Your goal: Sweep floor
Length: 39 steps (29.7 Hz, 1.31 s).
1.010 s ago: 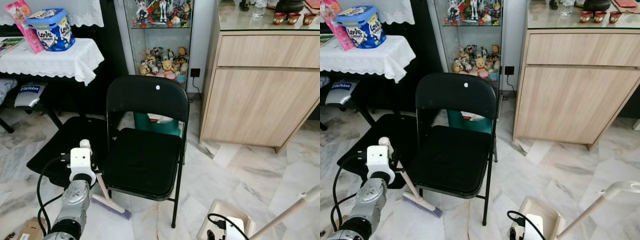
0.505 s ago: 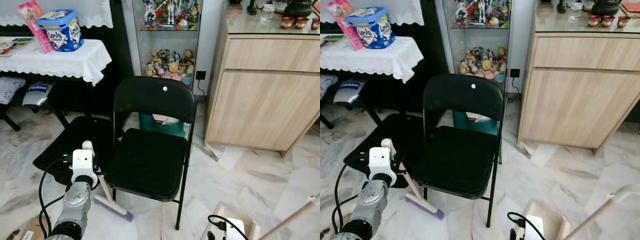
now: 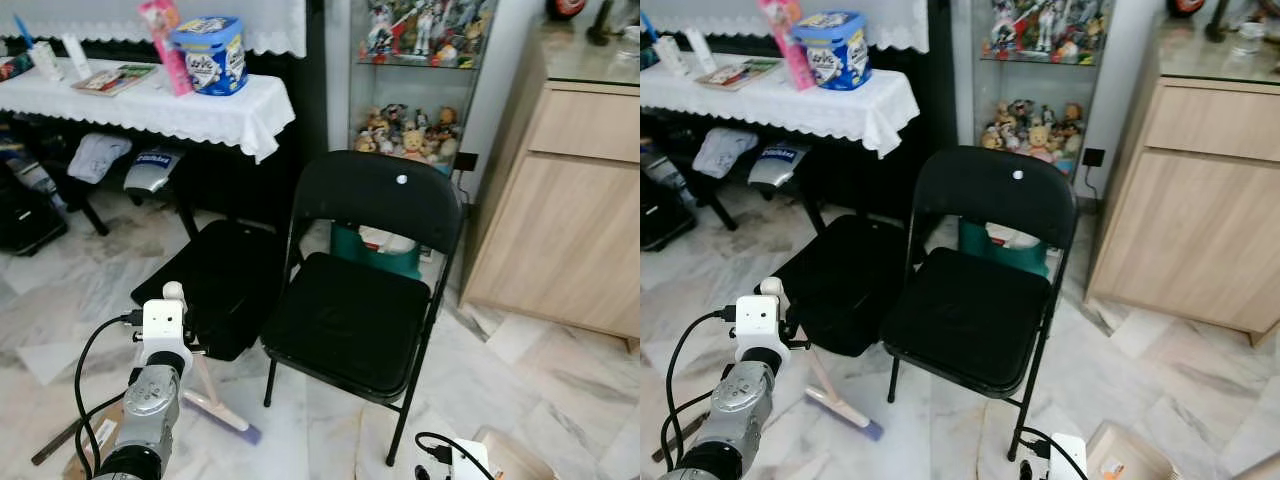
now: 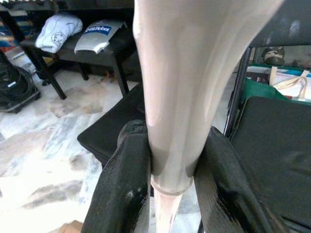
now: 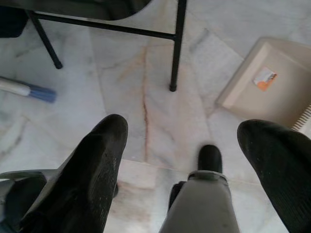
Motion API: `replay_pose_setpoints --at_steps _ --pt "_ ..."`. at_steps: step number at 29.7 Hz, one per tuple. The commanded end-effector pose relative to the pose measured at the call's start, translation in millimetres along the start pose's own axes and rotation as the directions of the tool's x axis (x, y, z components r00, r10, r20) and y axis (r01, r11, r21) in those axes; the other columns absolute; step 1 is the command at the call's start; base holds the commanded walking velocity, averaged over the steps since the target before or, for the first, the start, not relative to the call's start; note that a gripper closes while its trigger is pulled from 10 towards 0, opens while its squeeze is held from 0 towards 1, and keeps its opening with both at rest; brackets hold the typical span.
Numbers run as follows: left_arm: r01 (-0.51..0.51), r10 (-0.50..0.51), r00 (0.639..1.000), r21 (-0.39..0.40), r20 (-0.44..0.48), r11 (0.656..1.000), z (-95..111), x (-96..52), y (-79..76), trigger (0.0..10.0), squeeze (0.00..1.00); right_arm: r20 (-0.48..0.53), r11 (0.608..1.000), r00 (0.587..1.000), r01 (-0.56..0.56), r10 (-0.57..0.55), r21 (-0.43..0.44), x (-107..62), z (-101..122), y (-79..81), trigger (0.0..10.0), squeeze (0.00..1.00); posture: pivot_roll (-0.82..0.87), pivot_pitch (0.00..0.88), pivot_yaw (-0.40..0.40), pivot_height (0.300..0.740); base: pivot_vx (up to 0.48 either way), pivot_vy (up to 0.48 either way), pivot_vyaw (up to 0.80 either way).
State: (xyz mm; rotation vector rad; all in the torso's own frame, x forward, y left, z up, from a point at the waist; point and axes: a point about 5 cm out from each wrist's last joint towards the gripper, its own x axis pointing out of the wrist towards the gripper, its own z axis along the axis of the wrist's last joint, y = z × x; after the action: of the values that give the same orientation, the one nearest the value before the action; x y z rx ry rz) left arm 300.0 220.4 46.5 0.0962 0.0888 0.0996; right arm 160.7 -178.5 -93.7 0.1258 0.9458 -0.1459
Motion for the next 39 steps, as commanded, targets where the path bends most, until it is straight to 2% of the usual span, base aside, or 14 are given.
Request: replay_pose_setpoints --at_steps 1,16,39 --pt "0.010 -0.012 0.998 0.021 0.067 1.000 14.7 5.9 -0.9 10.0 0.00 -0.001 1.000 1.000 0.001 -0.001 -0.004 -0.4 -1.7 0.5 10.0 0.00 -0.08 0.000 0.081 0.740 0.000 0.000 0.44" --pt "0.047 -0.050 0.994 0.025 0.097 0.999 23.6 10.0 -13.7 10.0 0.00 0.006 1.000 1.000 -0.007 0.007 0.007 0.1 0.3 3.0 10.0 0.00 -0.08 0.022 0.090 0.740 0.000 0.000 0.80" --pt "0.054 -0.060 0.992 0.061 0.108 0.997 30.1 13.8 -15.7 10.0 0.00 0.007 1.000 1.000 -0.018 0.018 0.008 0.7 2.2 4.8 10.0 0.00 -0.07 0.046 0.088 0.740 0.000 0.000 0.80"
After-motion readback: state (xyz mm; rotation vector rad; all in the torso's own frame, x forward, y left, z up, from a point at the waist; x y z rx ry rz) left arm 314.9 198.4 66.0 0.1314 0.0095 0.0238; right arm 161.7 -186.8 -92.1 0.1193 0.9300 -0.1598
